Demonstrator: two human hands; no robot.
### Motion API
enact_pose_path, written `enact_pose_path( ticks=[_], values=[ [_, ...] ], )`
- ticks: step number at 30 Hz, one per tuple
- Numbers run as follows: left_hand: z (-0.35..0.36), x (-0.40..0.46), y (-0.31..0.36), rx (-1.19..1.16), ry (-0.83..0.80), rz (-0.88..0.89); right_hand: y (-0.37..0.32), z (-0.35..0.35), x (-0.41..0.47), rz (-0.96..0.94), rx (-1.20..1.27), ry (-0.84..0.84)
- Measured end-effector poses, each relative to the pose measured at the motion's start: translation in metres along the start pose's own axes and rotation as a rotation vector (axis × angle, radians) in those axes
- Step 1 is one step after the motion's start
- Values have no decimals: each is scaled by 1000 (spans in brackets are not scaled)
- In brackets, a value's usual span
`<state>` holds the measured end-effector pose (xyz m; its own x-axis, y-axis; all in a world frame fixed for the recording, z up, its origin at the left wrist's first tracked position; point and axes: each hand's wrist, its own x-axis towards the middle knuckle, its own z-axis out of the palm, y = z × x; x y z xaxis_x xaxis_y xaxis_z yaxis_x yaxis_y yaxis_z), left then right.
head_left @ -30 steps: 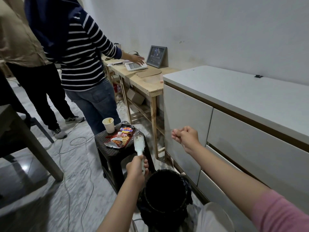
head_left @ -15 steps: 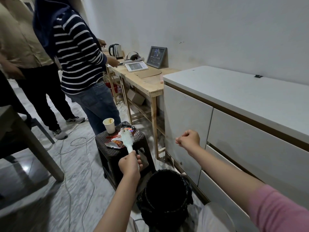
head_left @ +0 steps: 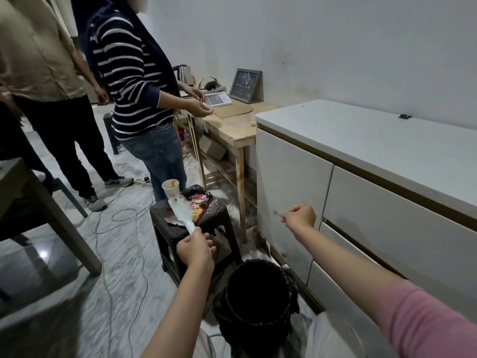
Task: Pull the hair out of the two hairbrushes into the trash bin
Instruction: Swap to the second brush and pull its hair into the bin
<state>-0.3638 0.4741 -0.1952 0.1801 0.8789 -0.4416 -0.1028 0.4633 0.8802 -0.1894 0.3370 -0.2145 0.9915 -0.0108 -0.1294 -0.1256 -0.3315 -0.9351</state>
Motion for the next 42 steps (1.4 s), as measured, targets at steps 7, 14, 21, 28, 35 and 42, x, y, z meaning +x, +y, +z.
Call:
enact_pose_path(
  ticks=[7,14,21,28,35,42],
  values=[
    [8,-11,-6,45,-192,-10,-2,12,-1,-64,-74,-279],
    [7,-18,-5,101,-311,6,-16,7,-11,-99,-126,-328],
    [5,-20,-10,147,-377,-8,-22,2,-18,-144,-175,-389],
    [4,-22,-13,186,-435,-15,-27,2,-21,-210,-174,-329],
    [4,-26,-19,245,-535,10,-40,13,-34,-331,20,-335],
    [3,-37,-22,322,-619,75,-64,19,-38,-368,-58,-427]
  ],
)
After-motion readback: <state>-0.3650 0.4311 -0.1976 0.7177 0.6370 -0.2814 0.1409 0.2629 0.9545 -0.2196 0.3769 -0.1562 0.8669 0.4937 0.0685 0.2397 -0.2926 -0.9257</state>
